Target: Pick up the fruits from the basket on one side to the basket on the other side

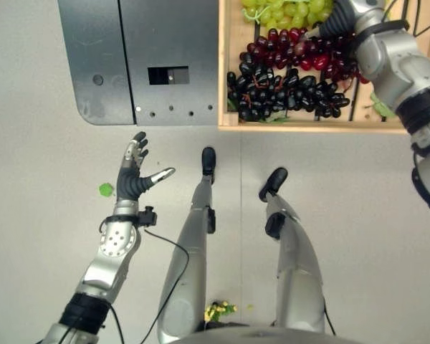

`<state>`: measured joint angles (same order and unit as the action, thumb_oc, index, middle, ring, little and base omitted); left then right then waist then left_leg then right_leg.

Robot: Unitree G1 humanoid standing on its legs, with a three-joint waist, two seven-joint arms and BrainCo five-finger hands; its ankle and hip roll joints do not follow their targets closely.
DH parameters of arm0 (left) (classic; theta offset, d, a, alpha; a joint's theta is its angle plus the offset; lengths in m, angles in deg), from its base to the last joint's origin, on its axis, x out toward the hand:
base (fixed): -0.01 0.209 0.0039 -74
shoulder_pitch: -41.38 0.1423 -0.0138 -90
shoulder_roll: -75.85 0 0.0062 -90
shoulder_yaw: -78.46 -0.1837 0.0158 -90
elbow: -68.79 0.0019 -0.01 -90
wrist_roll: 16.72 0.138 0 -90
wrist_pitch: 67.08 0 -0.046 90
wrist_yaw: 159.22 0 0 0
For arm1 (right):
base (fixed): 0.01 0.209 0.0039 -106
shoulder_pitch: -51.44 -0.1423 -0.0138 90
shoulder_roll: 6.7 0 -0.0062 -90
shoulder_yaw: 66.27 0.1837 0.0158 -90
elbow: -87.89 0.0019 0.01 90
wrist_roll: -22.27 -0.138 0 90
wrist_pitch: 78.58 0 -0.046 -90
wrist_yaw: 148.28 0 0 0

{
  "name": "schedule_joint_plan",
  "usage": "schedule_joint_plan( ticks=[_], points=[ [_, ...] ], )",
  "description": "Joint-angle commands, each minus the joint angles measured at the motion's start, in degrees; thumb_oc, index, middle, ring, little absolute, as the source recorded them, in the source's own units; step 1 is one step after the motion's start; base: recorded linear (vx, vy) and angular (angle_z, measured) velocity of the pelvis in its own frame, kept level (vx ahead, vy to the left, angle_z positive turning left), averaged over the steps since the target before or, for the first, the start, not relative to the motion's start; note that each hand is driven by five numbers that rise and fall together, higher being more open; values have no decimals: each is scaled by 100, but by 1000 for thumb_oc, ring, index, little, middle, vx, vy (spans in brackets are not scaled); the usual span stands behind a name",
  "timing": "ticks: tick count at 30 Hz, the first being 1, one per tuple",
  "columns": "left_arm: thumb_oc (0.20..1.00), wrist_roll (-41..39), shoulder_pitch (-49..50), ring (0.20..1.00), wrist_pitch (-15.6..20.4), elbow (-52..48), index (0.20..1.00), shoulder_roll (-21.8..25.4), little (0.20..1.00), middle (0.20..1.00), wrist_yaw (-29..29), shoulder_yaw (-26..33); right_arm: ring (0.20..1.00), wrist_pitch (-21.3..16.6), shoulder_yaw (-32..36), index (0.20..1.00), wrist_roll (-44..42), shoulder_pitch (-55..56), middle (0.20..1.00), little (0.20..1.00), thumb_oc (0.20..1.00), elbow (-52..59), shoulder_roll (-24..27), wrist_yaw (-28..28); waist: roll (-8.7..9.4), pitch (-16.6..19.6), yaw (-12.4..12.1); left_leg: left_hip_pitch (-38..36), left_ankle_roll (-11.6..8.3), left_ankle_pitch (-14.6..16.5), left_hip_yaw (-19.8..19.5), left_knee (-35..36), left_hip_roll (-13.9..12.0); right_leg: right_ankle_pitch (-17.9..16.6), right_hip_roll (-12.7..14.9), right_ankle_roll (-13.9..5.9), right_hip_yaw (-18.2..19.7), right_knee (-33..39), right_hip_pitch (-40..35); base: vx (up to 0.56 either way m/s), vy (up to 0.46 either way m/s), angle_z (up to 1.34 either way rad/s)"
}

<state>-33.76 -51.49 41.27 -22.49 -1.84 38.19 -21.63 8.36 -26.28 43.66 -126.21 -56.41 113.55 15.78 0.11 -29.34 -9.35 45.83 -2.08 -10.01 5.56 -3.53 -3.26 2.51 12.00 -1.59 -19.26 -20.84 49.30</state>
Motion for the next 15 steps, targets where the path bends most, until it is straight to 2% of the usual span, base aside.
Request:
schedule_joint_plan(
  ticks=[1,3,5,6,7,8,10,11,12,15],
  points=[
    [1000,-71,-42,1000,320,-441,1000,203,1000,1000,87,-74,1000,241,-429,1000,-348,-410,1000,1000,1000,-589,-51,-144,56,-45,-106,-346,-62,670,2,-222,139,-686,9,-591,123,1172,-578,0,0,0],
    [1000,-85,-65,1000,321,-435,1000,193,1000,1000,102,-95,1000,200,-307,1000,-675,-451,1000,1000,1000,-690,-90,-178,60,-45,-107,-332,-59,668,1,-217,136,-682,5,-591,118,1184,-578,0,0,0],
    [1000,-146,-73,1000,309,-441,1000,161,1000,1000,63,-108,1000,6,47,1000,-1562,-305,1000,1000,1000,-651,-159,-28,66,-45,-85,-317,-55,669,-5,-220,134,-695,-4,-594,112,1179,-551,0,0,0],
    [1000,-151,-71,1000,309,-440,1000,175,1000,1000,60,-110,1000,4,59,1000,-1581,-291,1000,1000,1000,-642,-150,-25,76,-45,-92,-320,-55,670,-5,-220,135,-695,-3,-594,112,1179,-555,0,0,0],
    [1000,-192,-99,1000,286,-439,1000,160,1000,1000,18,-113,1000,-109,407,1000,-2298,-123,1000,1000,1000,-619,-199,104,80,-45,-87,-318,-53,667,-9,-216,133,-697,-3,-597,105,1183,-557,7,-8,3],
    [1000,-261,-97,1000,275,-419,1000,139,1000,1000,-30,-92,1000,-279,906,1000,-3492,46,1000,1000,1000,-571,-299,361,85,-45,-91,-324,-51,671,-18,-213,131,-692,-14,-596,108,1196,-567,8,-9,4],
    [1000,-348,-69,1000,251,-408,1000,196,1000,1000,-122,-66,1000,-416,1069,1000,-4313,149,1000,1000,1000,-490,-315,635,139,-45,-91,-346,-62,681,-13,-214,119,-695,-21,-601,103,1206,-587,4,2,5],
    [1000,-355,-64,1000,251,-408,1000,206,1000,1000,-129,-63,1000,-421,1072,1000,-4341,155,1000,1000,1000,-489,-307,650,147,-45,-95,-352,-63,682,-11,-213,119,-695,-22,-601,104,1209,-592,0,0,0],
    [1000,-409,-44,1000,223,-372,1000,259,1000,1000,-233,-30,1000,-464,1106,1000,-4952,264,1000,1000,1000,-376,-240,963,214,-45,-78,-368,-77,686,-4,-217,110,-693,-36,-601,96,1223,-623,0,0,0],
    [1000,-468,23,1000,200,-356,1000,270,1000,1000,-358,3,1000,-485,1239,1000,-5776,437,1000,1000,1000,-309,-97,1336,278,-45,-60,-380,-98,692,-9,-227,93,-685,-45,-596,78,1230,-650,0,0,0]
  ],
)
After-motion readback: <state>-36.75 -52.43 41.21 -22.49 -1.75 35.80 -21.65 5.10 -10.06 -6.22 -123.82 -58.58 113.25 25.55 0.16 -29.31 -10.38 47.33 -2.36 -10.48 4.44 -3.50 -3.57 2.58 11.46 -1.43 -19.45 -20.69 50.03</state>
